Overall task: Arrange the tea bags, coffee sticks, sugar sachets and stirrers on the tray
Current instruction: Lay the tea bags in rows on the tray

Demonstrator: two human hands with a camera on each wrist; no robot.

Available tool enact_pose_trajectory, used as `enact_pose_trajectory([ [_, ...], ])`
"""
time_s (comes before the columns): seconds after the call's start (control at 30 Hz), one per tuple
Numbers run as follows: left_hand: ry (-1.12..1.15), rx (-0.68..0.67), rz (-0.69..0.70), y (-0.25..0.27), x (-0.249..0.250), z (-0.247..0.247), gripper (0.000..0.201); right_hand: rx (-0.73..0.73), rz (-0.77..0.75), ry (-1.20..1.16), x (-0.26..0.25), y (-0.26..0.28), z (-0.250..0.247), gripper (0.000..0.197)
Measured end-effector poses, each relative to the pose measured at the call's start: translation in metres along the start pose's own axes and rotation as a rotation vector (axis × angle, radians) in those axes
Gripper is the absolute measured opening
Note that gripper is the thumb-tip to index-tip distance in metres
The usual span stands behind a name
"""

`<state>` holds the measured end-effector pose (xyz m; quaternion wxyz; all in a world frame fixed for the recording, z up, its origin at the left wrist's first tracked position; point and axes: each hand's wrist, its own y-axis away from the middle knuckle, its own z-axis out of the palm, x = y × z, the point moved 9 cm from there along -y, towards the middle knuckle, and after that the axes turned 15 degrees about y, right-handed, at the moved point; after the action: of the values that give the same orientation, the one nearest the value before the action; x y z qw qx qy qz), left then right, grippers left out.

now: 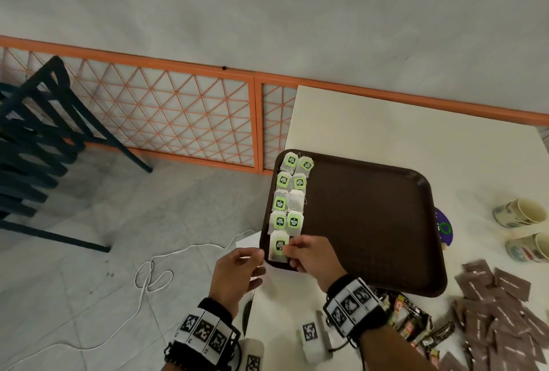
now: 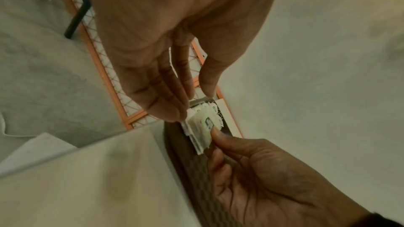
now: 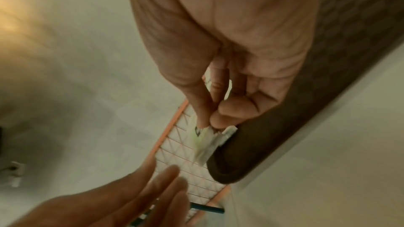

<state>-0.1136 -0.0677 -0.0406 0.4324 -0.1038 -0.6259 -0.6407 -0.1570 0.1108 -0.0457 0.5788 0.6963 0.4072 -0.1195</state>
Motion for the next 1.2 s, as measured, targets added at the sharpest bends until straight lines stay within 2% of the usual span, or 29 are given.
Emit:
enact_pose_trajectory([
  [0.1,-0.086,0.027,-0.020,-0.014,0.004,-0.018,0.010,0.067,0.116,0.016,0.011,-0.030,0.009,0.015],
  [0.23,-0.180,-0.003,-0.028,-0.022,0.009,-0.020,0.009,0.194,0.168,0.160,0.018,-0.041,0.009,0.011],
  [0.33,-0.223,-0.015,-0.014,-0.024,0.010,-0.014,0.008,0.234,0.163,0.237,0.017,-0.043,0.008,0.010],
  [0.43,-0.312,-0.045,0.012,-0.025,0.007,-0.007,0.010,0.249,0.147,0.300,0.012,-0.041,0.006,0.020],
  [0.57,-0.473,-0.110,0.086,-0.021,0.005,0.003,0.011,0.281,0.047,0.387,0.003,-0.030,-0.013,0.027],
  [0.63,-0.596,-0.166,0.108,-0.015,-0.005,0.012,0.009,0.264,-0.006,0.492,0.005,-0.014,-0.030,0.029],
  [0.77,-0.887,-0.336,0.097,0.003,-0.044,0.032,0.006,0.066,-0.074,0.865,0.049,0.028,-0.038,0.029],
  [0.83,-0.999,-0.387,0.052,0.015,-0.071,0.036,0.014,-0.013,-0.100,1.014,0.081,0.044,-0.032,0.025],
  [0.9,-1.131,-0.395,0.021,0.026,-0.097,0.038,0.033,-0.071,-0.138,1.051,0.104,0.059,-0.023,0.023],
  [0.97,-1.215,-0.373,0.028,0.035,-0.116,0.042,0.042,-0.108,-0.170,1.054,0.120,0.069,-0.008,0.039],
  [1.03,-1.205,-0.318,0.067,0.041,-0.122,0.048,0.037,-0.065,-0.198,1.109,0.130,0.074,0.006,0.049],
  [1.13,-1.217,-0.256,0.154,0.045,-0.122,0.056,0.031,0.063,-0.229,1.137,0.133,0.075,0.012,0.048],
  [1.2,-1.242,-0.264,0.205,0.047,-0.122,0.062,0.031,0.045,-0.216,1.114,0.133,0.072,0.010,0.050],
])
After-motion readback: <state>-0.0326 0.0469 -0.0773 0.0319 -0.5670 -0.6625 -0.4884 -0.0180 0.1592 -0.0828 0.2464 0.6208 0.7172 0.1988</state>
